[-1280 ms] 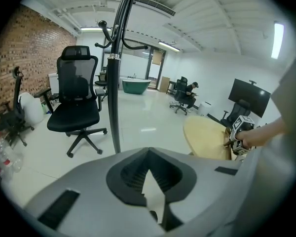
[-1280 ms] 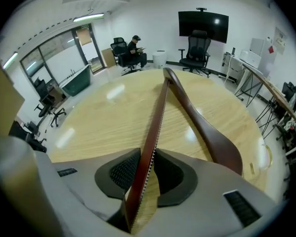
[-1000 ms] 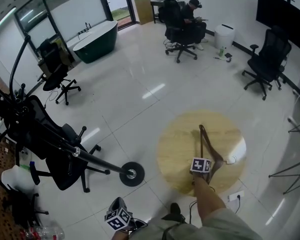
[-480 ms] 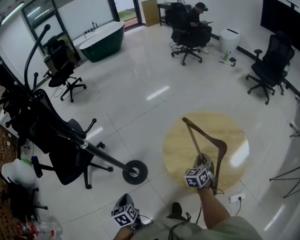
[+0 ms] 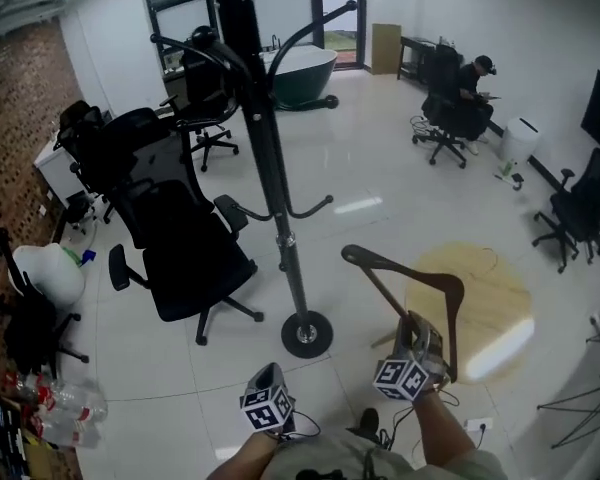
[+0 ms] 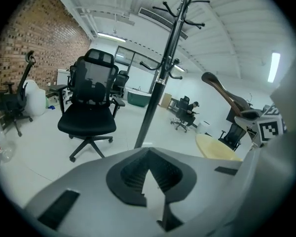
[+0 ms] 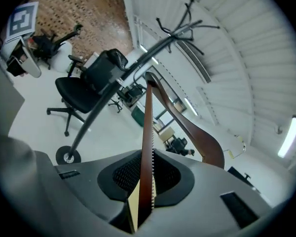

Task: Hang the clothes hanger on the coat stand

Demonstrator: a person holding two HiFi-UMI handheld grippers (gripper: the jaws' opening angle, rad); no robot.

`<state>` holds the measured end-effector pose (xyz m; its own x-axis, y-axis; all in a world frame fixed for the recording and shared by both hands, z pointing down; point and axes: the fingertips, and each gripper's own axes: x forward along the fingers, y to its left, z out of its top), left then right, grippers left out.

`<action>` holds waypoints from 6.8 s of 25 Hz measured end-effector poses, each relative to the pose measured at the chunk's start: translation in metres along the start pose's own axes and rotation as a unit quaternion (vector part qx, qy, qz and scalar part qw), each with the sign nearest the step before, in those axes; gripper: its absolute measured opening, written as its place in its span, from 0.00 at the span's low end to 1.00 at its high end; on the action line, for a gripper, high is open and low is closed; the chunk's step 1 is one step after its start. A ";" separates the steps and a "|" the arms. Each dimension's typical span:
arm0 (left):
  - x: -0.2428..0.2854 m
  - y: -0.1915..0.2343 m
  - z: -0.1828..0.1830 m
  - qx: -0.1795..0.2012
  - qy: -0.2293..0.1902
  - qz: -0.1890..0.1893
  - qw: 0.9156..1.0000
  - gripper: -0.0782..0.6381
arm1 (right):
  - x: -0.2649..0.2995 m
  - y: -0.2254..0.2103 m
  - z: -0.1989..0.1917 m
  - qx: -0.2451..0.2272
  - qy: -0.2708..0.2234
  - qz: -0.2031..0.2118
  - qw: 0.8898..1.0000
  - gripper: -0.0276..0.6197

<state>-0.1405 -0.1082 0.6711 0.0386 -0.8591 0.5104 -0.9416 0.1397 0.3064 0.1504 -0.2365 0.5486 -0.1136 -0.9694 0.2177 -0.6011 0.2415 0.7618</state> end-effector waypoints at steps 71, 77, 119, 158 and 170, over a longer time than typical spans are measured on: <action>-0.078 0.244 0.100 0.057 -0.065 0.086 0.993 0.13 | 0.085 0.337 0.251 -0.005 -0.038 0.293 0.955 0.24; -0.078 0.232 0.102 0.074 -0.082 0.036 0.993 0.13 | 0.016 0.293 0.281 0.223 -0.061 0.259 0.938 0.24; -0.120 0.039 0.089 0.204 -0.138 -0.125 0.961 0.13 | -0.133 0.178 0.202 0.435 -0.114 0.184 0.874 0.05; -0.103 0.029 0.095 0.209 -0.134 -0.145 0.958 0.13 | -0.120 0.181 0.198 0.428 -0.102 0.171 0.882 0.05; -0.100 0.030 0.099 0.211 -0.137 -0.143 0.957 0.13 | -0.117 0.188 0.199 0.412 -0.092 0.188 0.887 0.05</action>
<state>-0.2062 -0.0664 0.5497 0.2807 -0.9374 0.2059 -0.9590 -0.2827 0.0205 -0.1071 -0.0863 0.5451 -0.5102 -0.8364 0.2003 -0.8587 0.5082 -0.0653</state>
